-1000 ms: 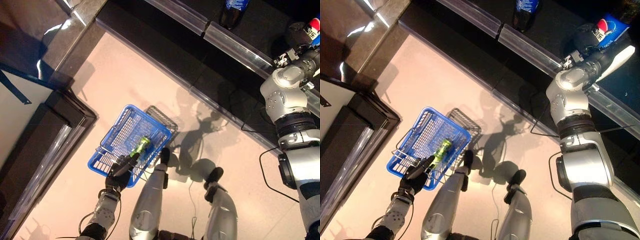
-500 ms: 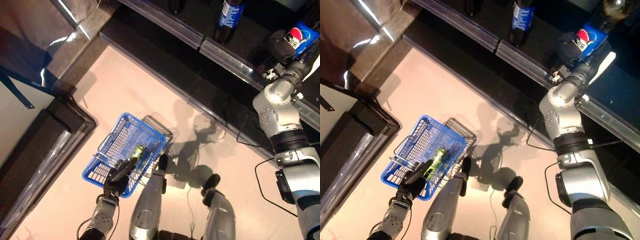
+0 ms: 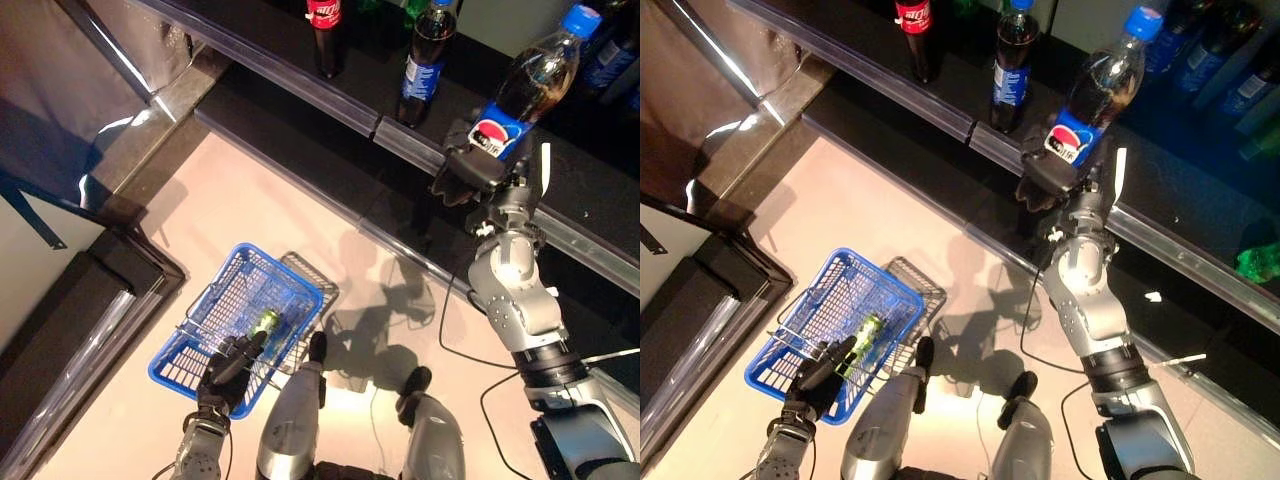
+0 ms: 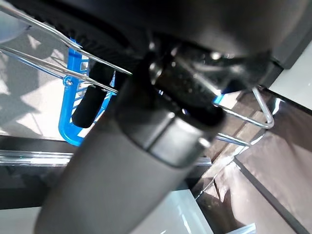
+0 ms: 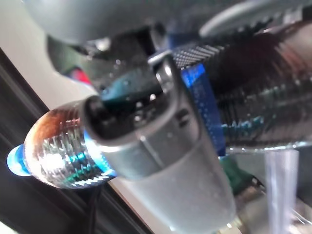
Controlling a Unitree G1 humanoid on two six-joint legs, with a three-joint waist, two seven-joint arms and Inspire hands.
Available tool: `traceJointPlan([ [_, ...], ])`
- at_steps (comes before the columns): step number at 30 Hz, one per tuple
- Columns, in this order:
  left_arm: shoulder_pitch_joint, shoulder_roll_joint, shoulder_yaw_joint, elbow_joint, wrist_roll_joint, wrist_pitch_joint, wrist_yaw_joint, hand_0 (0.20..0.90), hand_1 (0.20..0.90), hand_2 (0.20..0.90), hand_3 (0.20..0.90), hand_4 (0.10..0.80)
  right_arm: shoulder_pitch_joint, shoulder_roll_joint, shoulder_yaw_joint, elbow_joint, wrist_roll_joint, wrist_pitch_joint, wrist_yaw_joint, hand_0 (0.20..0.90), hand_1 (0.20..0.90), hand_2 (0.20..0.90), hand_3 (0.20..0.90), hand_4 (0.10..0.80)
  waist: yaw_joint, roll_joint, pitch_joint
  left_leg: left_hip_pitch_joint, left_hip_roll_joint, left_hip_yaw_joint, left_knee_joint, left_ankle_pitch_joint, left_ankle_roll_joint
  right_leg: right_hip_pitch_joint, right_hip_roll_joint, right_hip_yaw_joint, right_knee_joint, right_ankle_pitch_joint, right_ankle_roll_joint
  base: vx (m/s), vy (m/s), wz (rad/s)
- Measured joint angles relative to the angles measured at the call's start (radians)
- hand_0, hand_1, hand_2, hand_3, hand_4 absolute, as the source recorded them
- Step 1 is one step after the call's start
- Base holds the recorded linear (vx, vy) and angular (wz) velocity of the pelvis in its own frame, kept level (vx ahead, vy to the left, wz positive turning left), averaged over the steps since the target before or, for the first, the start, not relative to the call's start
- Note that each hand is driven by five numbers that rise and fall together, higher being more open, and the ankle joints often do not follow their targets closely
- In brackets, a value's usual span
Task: Pick up the drink and place into the basket.
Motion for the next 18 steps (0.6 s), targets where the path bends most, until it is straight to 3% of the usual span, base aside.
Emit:
traceJointPlan([
  [6,0.047,0.002,0.01,-0.13,0.001,-0.006,-0.001,0.3,0.3,0.3,0.2,0.1,0.077,0.012,0.044,-0.097,0.003,0.019,0.109,0.3,0.3,0.3,0.2,0.1,-0.007,-0.001,0.0,0.024,0.003,0.001,-0.024,0.006,-0.009,0.028,0.009,-0.002,-0.027,0.006,0.011,0.005,-0.003,0.0],
  [13,0.045,-0.005,-0.058,-0.316,0.008,0.004,-0.002,0.3,0.3,0.3,0.2,0.1,0.129,0.024,0.191,-0.185,0.079,0.043,0.197,0.3,0.3,0.3,0.2,0.1,0.005,-0.003,-0.002,0.05,0.002,-0.015,-0.04,0.007,-0.011,0.075,0.016,-0.013,-0.06,0.009,0.019,0.015,-0.029,0.09],
  [18,0.063,0.021,-0.098,-0.384,0.025,0.039,0.006,0.3,0.3,0.3,0.2,0.1,0.13,0.024,0.292,-0.192,0.088,0.044,0.196,0.3,0.3,0.3,0.2,0.1,0.035,-0.003,-0.003,0.059,-0.001,-0.041,-0.038,0.008,-0.014,0.105,0.014,-0.04,-0.06,-0.002,0.02,0.018,-0.033,0.16],
])
